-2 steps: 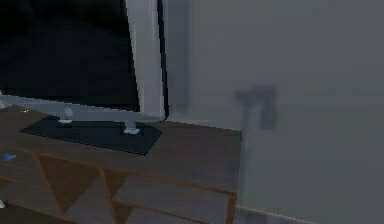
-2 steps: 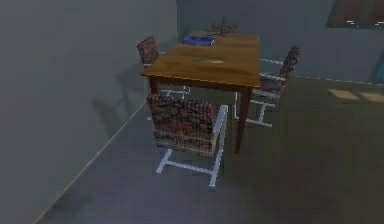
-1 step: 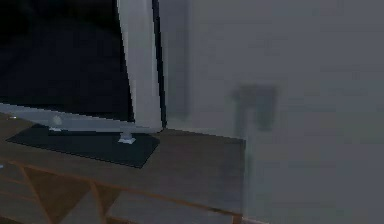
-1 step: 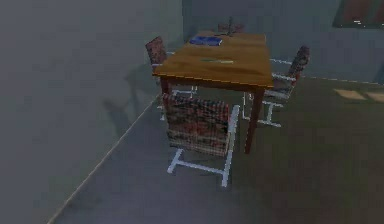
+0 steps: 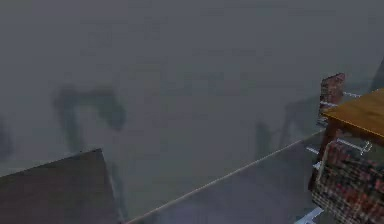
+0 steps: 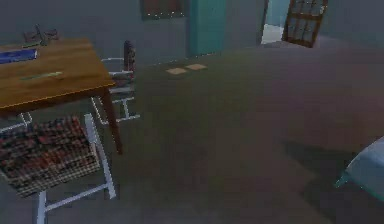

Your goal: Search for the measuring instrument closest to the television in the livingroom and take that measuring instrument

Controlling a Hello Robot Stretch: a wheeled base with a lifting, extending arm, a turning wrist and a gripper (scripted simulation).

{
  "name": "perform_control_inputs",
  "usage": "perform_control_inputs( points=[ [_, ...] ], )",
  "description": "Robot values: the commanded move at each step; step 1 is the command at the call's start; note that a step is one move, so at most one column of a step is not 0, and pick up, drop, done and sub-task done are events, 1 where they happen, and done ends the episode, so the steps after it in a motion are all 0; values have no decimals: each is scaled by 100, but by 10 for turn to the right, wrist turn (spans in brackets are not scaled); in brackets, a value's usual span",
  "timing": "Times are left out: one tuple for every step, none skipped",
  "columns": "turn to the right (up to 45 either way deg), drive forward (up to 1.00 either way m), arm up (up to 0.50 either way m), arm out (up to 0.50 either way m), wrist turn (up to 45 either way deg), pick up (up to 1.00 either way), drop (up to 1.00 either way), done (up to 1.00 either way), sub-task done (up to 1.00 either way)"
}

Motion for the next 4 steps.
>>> perform_control_inputs(
  points=[
    [450, 0, 0, 0, 0, 0, 0, 0, 0],
    [450, 0, 0, 0, 0, 0, 0, 0, 0],
    [120, 0, 0, 0, 0, 0, 0, 0, 0],
    [0, 100, 0, 0, 0, 0, 0, 0, 0]
  ],
)
